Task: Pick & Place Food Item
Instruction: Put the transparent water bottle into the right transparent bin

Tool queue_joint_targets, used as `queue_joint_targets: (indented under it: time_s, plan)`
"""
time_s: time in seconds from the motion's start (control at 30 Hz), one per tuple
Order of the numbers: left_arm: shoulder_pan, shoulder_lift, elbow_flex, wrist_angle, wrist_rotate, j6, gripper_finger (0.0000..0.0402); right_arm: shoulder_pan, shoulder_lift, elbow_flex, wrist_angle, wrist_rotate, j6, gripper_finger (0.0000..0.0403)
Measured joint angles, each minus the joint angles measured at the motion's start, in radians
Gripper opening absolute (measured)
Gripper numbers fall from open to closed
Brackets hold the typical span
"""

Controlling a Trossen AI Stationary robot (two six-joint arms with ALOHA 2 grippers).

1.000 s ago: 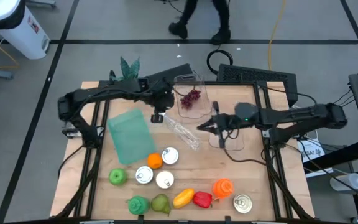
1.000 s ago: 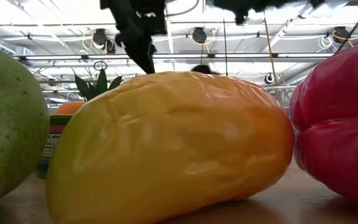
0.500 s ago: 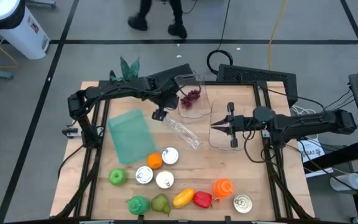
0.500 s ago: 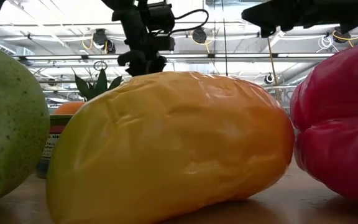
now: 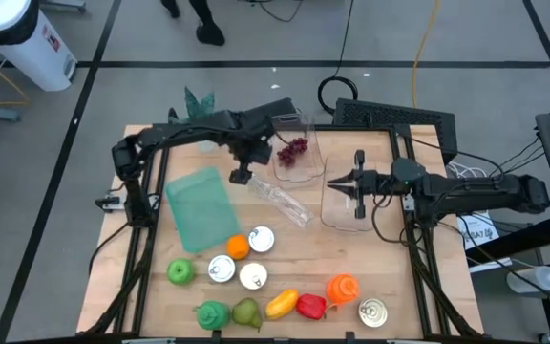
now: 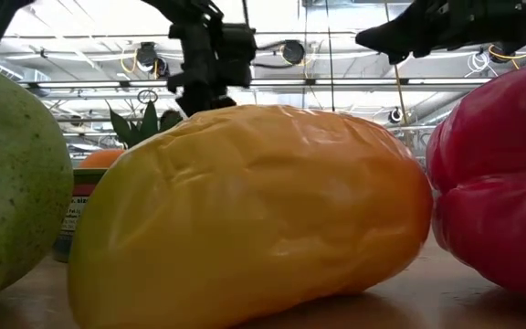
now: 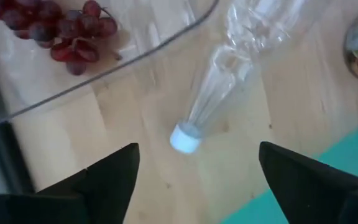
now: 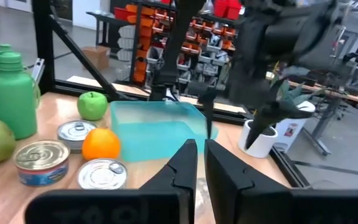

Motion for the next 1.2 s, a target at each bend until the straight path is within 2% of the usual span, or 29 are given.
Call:
queue_joint_targets:
  time_s: [0.17,0.43,0.6,1.2]
  plan:
    - [-0.054,0.078,0.000,0.001,0.001,-0.081,0.0333,-0.020,0.000,0.000,0.001,-0.001,0.000,0.0024]
    - [-0.071,0.100,0.000,0.020,-0.021,-0.201,0.0380,-0.025,0.000,0.000,-0.006,-0.005,0.003,0.0025]
    - [-0.086,0.107,-0.009,0.065,-0.096,-0.241,0.0396,-0.025,0.000,0.000,-0.017,-0.005,0.002,0.0025]
    - [-0.080,0.118,-0.207,0.245,-0.087,-0.269,0.0365,-0.025,-0.010,0.000,-0.032,-0.006,0.000,0.0025]
